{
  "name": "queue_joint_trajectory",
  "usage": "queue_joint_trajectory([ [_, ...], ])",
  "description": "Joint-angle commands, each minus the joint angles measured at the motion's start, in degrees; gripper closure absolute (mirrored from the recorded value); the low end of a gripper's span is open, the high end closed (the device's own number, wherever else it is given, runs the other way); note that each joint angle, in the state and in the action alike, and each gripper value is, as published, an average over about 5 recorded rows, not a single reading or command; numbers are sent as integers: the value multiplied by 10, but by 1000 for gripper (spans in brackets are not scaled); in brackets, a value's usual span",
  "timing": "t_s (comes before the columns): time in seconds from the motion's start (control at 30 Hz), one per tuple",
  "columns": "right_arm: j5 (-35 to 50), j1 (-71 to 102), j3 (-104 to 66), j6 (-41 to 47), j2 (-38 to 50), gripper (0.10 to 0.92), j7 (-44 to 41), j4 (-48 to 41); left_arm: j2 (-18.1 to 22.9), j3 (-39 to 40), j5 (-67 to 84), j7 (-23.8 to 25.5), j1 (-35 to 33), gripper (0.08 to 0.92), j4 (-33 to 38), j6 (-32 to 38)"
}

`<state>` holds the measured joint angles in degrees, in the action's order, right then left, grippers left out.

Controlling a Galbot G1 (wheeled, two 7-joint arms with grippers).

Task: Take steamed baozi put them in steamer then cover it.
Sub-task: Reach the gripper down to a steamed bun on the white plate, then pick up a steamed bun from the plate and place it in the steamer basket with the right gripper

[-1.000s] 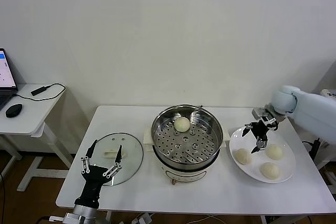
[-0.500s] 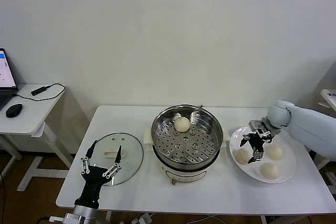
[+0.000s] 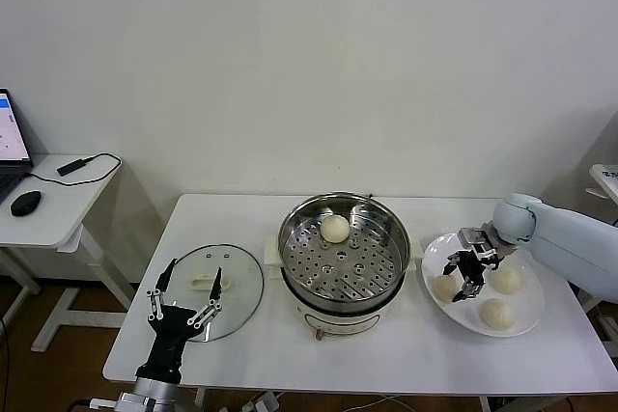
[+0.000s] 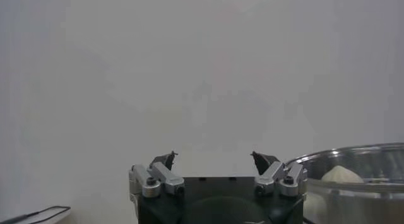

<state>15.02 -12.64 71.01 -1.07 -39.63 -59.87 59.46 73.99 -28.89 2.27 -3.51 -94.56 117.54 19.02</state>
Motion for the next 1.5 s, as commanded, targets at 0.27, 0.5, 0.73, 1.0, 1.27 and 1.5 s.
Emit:
queue_joint_trajectory([
  [0.27,56,-297,132,6,-4,372,-122,74,-7,11,0,-1,6,177,9,-2],
  [0.5,150,-443,212,53,-90,364,-140,157,-10,22,0,-3,7,177,12,-1],
  [0.73,223,-455,224,103,-182,370,-102,212,-12,28,0,-4,9,177,14,0],
  [1.0,246,-387,227,149,-269,364,-44,208,-9,28,0,-7,9,177,16,0],
  [1.27,250,-325,223,171,-320,369,13,178,-6,24,0,-8,10,177,13,-1],
  [1.5,236,-291,217,179,-343,372,36,156,-5,21,0,-9,12,177,10,-1],
])
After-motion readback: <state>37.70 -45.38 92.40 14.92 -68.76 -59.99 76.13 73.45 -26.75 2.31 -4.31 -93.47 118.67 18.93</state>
